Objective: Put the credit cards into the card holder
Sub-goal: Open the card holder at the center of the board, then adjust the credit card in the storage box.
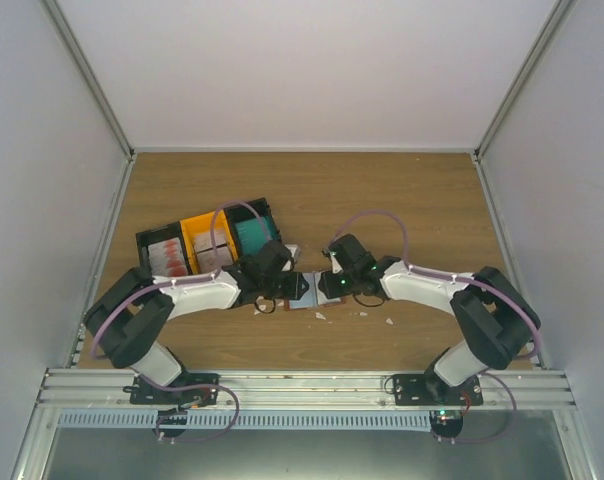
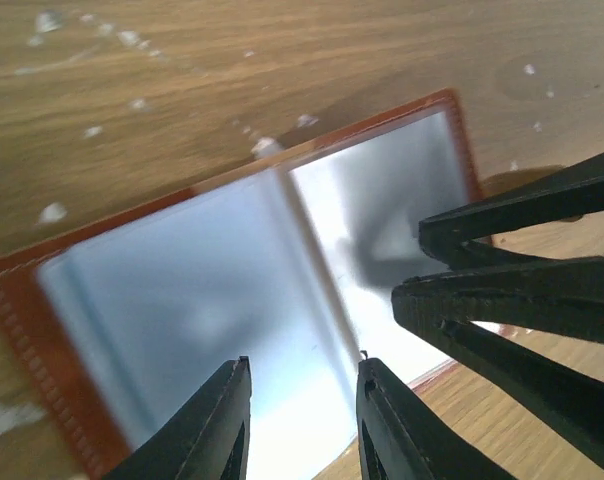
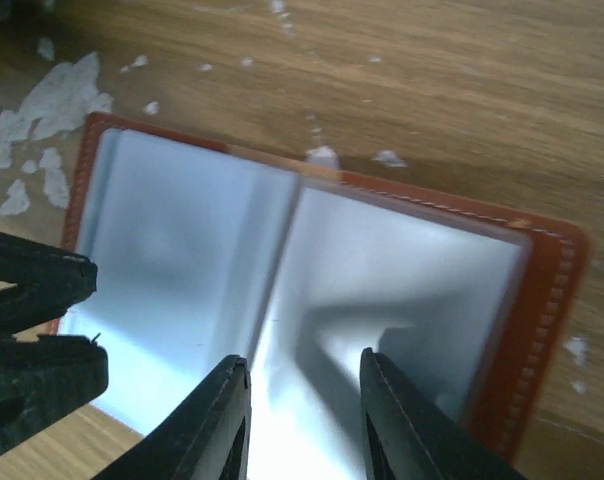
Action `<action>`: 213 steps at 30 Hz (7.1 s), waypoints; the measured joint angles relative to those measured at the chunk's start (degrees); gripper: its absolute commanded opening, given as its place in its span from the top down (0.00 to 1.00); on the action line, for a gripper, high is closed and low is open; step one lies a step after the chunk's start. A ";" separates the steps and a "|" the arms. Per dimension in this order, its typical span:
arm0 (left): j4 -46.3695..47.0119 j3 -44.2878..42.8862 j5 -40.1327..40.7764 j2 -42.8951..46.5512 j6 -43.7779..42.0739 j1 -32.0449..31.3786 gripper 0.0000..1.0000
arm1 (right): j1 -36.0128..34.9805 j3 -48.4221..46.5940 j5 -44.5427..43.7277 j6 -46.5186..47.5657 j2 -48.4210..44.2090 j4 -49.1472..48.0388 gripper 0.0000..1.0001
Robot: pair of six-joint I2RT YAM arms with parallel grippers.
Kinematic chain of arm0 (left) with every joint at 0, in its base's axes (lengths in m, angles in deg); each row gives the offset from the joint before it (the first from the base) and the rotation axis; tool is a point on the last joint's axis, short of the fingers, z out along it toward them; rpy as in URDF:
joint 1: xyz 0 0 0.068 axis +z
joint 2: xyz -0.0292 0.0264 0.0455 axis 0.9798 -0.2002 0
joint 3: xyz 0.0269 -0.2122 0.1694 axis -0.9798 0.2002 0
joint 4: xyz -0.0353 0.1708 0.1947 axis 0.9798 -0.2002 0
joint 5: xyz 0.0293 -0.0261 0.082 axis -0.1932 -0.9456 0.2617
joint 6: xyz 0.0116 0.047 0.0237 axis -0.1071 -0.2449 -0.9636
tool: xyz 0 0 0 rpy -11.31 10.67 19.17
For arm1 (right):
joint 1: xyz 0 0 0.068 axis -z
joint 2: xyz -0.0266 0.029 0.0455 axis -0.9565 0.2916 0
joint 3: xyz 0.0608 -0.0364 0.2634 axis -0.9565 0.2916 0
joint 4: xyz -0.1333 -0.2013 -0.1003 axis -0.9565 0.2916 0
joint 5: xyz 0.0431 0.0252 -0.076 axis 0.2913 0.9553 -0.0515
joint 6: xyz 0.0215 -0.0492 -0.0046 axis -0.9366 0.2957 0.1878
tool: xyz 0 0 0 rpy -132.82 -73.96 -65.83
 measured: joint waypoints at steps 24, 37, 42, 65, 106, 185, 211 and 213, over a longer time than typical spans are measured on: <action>-20.02 -10.62 10.56 14.32 -13.92 16.22 0.46 | -11.85 -8.94 -15.10 -1.27 9.77 4.57 0.35; -23.41 -19.78 5.33 3.37 -41.16 17.81 0.45 | -8.79 -7.45 -11.54 5.18 8.81 2.69 0.35; -24.09 -19.76 1.03 2.14 -50.31 20.87 0.50 | -6.91 -6.43 -7.85 8.02 8.00 1.79 0.36; -37.81 -35.74 -0.39 -22.18 -69.92 25.90 0.58 | -3.06 -9.70 -0.26 11.39 11.52 0.50 0.38; -50.69 -41.86 -7.61 -25.99 -73.46 25.53 0.74 | -2.23 -12.02 1.40 9.68 14.75 -3.82 0.43; -53.07 -27.61 -15.39 -11.19 -56.48 20.81 0.72 | -2.71 -10.82 5.99 7.76 15.74 -10.43 0.42; -52.48 -22.84 -15.34 -5.57 -54.10 18.14 0.67 | -2.71 -9.60 6.43 7.76 14.78 -10.71 0.42; -52.06 -22.84 -15.34 -5.57 -54.10 18.10 0.67 | -2.71 -9.60 6.43 7.76 14.78 -10.71 0.42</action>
